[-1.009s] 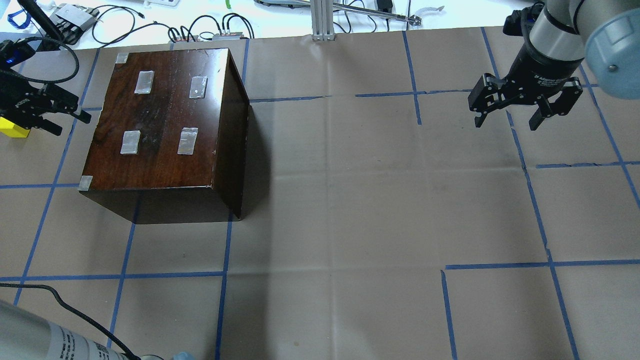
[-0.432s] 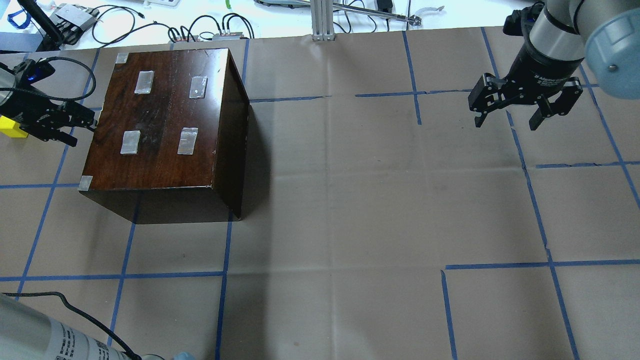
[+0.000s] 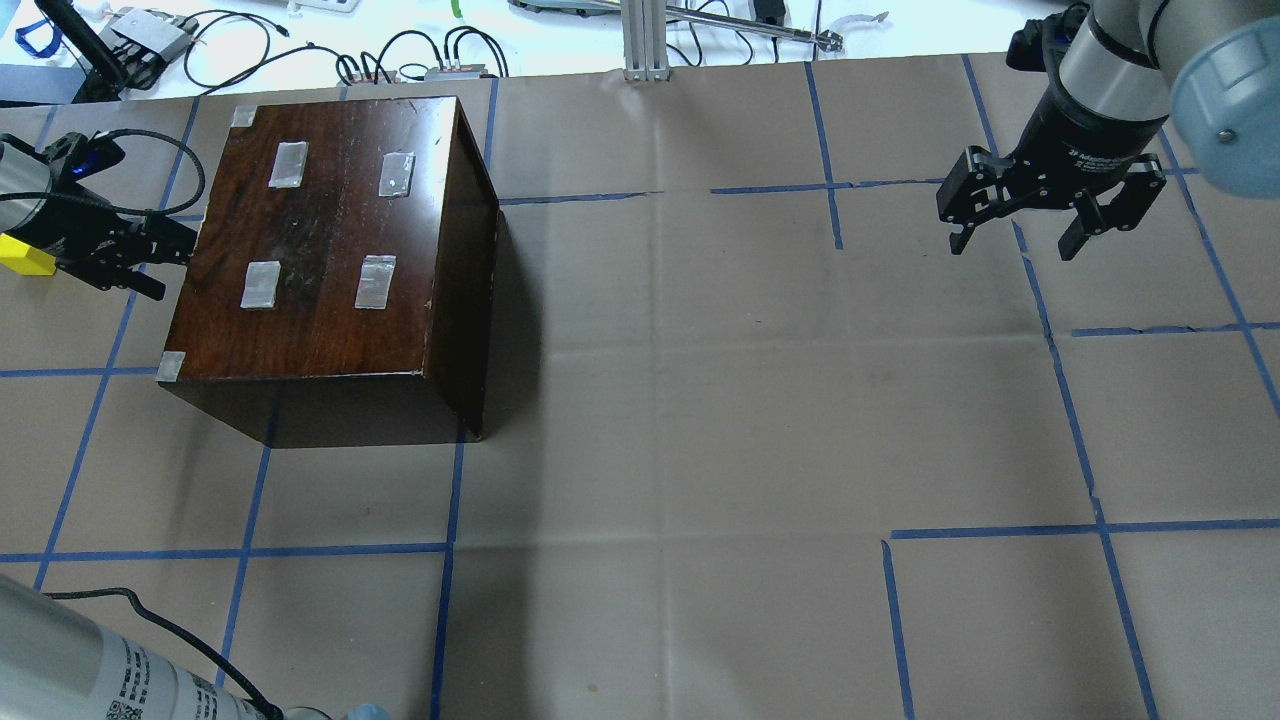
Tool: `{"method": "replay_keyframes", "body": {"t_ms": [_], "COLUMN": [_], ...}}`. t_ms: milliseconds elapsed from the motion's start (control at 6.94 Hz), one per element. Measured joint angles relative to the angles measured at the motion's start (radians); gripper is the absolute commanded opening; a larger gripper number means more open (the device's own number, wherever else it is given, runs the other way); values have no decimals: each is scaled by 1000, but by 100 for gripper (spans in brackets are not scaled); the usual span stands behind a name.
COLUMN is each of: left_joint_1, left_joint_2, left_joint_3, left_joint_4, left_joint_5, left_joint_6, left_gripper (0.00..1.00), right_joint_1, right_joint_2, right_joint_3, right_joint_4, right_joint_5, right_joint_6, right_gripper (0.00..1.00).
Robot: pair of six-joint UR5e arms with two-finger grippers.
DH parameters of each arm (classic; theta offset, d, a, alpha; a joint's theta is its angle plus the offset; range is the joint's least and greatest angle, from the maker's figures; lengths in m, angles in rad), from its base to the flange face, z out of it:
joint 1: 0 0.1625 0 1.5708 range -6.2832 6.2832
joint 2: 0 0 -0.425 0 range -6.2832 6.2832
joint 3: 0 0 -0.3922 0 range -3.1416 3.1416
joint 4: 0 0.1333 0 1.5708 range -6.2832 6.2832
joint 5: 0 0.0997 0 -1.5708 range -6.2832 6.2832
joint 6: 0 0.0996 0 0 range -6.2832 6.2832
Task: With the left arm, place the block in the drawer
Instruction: 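Grasp the white drawer handle with the left gripper, then pull the drawer open outward with the left gripper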
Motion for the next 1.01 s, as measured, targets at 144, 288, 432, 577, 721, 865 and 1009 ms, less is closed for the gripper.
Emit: {"method": "replay_keyframes", "body": {"t_ms": [144,288,432,577,721,865,1009], "left_joint_1": [1,5,14,27,45,63,77], "left_joint_2": [-3,-6,-8,-9,-10,-11,-14], "left_joint_3": [9,20,27,29,31,34,37], "left_joint_4": [3,5,7,10,13,14,15], "left_joint_5": [1,2,3,4,7,17,30], "left_joint_6": [1,9,29,54,76,97,119], "left_gripper": [98,98,98,99,99,99,99], "right_joint_1": [0,0,0,0,0,0,0], "right_joint_2": [0,0,0,0,1,0,0], "right_joint_3": [0,0,1,1,1,1,0], "right_joint_4": [0,0,0,0,0,0,0], "right_joint_5": [0,0,0,0,0,0,0], "right_joint_6": [0,0,0,0,0,0,0], "right_gripper": [100,100,100,100,100,100,100]}}
